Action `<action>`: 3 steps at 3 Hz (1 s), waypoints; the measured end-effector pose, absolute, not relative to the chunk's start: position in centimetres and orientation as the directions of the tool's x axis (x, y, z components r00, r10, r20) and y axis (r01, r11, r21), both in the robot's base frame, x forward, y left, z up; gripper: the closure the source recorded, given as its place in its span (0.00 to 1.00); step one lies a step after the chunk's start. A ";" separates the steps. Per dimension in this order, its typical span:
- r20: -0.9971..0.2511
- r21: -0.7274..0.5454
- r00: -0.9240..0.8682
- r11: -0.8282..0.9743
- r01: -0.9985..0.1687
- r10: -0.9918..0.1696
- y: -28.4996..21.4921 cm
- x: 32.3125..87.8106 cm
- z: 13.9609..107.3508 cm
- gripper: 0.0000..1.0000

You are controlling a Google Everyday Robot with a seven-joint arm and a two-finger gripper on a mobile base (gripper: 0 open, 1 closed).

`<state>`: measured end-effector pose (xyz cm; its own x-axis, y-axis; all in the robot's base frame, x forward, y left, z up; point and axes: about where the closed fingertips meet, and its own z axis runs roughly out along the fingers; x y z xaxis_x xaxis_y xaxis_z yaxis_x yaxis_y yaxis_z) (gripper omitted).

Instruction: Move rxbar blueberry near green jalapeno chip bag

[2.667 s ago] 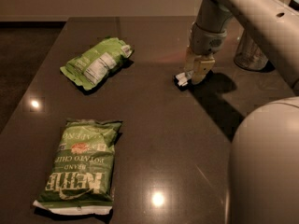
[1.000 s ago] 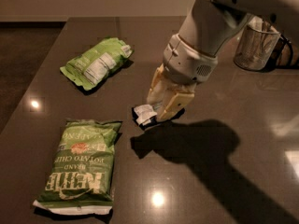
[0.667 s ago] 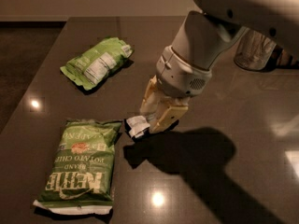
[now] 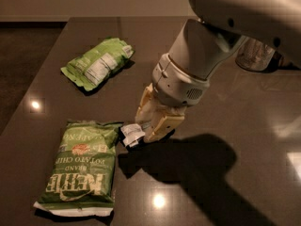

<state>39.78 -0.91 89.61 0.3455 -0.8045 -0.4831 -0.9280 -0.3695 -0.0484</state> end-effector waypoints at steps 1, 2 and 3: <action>-0.483 -0.052 0.348 -0.370 -0.928 -0.804 -0.8 39.8 89.6 0.36; -0.482 -0.055 0.350 -0.371 -0.927 -0.803 -0.7 39.8 89.6 0.13; -0.482 -0.057 0.352 -0.372 -0.927 -0.803 -0.5 39.7 89.7 0.00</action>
Offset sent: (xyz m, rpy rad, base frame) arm -0.0001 0.0012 0.0002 0.0007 -0.0028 0.0006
